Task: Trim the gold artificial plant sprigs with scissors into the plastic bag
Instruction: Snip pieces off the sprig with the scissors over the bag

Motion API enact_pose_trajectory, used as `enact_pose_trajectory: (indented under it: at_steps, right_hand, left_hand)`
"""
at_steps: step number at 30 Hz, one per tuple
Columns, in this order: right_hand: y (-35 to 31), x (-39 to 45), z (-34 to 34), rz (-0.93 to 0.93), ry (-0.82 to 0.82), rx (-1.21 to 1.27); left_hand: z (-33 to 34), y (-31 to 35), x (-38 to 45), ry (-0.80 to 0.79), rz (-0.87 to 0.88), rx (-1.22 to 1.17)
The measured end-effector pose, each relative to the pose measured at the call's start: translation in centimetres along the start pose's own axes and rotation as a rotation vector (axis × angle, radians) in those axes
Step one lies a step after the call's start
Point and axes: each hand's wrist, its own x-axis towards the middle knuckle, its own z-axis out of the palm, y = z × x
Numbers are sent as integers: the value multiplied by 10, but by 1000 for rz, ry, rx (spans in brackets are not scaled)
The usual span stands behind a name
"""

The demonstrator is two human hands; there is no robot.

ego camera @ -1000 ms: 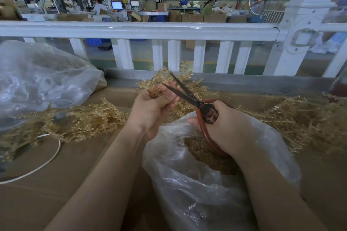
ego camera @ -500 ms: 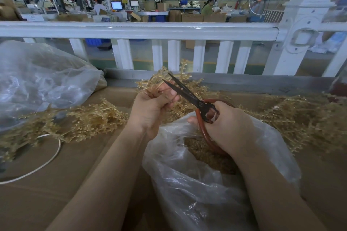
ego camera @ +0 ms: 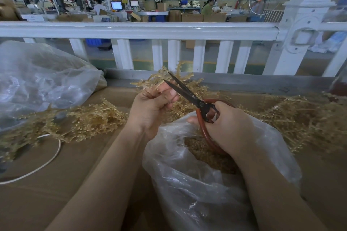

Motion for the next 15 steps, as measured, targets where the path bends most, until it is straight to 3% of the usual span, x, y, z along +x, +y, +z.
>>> enact_pose_trajectory:
  at_steps: [15]
  right_hand:
    - [-2,-1,-2,-6,7,-3]
  left_hand:
    - [-2,-2,2,-39,72,130]
